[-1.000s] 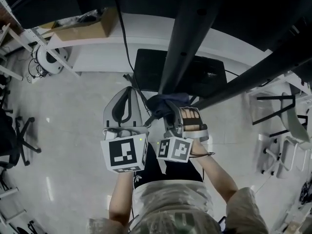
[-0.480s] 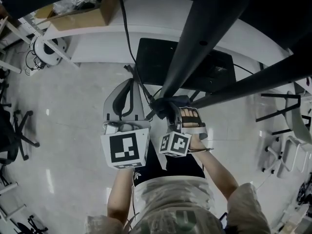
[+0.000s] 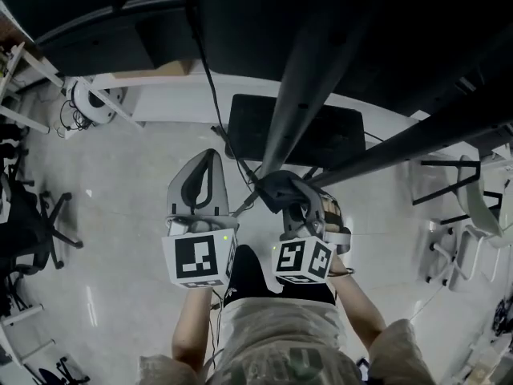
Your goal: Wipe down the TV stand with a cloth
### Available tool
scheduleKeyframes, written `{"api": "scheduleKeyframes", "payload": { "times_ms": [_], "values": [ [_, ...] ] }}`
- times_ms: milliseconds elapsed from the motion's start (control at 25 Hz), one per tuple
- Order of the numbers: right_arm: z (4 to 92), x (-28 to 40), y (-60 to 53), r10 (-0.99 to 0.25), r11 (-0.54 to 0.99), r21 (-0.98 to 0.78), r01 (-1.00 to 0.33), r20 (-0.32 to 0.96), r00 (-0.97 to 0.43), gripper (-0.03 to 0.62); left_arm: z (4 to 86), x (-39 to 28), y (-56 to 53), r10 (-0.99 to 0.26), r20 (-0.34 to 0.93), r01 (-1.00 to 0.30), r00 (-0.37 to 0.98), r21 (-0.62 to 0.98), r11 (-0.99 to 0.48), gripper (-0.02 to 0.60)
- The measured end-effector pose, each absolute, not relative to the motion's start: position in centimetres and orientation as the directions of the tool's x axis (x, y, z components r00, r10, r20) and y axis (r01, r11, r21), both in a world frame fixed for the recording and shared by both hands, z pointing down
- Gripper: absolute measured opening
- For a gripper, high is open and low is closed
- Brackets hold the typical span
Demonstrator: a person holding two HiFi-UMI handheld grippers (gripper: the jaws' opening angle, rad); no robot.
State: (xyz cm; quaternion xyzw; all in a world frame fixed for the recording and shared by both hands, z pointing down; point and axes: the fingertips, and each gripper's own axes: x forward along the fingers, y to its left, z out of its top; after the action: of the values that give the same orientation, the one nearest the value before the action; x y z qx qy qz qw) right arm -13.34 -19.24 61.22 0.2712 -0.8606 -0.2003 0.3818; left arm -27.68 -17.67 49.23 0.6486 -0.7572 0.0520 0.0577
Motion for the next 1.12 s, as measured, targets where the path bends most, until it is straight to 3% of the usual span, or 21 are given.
{"api": "scheduleKeyframes", "payload": {
  "times_ms": [160, 320, 480, 720, 1120],
  "values": [
    [44.9, -10.7, -21.0, -0.701, 0.713, 0.319, -0.624, 0.353, -0.620, 0.057, 39.7, -25.3, -17.6, -0.991, 0.107, -0.996, -0.075, -0.051, 0.070, 0.014],
    [33.7, -6.9, -21.0, -0.771, 0.637, 0.149, -0.756, 0.136, -0.622, 0.057, 32.9, -22.2, -16.6, -0.999, 0.032, -0.999, -0.034, -0.026, 0.033, 0.014],
    [28.9, -2.2, -20.5, -0.831, 0.555, 0.076, -0.828, 0.007, -0.556, 0.057, 28.4, -18.6, -16.2, -0.999, -0.050, -0.998, 0.007, -0.062, -0.004, 0.014],
    [28.1, 0.2, -19.5, -0.849, 0.528, -0.042, -0.848, -0.038, -0.527, 0.057, 25.5, -16.4, -15.4, -0.992, -0.115, -0.997, 0.041, -0.074, -0.033, 0.014],
    [28.3, 1.1, -18.5, -0.848, 0.530, -0.027, -0.847, -0.033, -0.529, 0.057, 24.7, -14.9, -14.8, -0.991, -0.124, -0.995, 0.056, -0.088, -0.045, 0.014]
  ]
}}
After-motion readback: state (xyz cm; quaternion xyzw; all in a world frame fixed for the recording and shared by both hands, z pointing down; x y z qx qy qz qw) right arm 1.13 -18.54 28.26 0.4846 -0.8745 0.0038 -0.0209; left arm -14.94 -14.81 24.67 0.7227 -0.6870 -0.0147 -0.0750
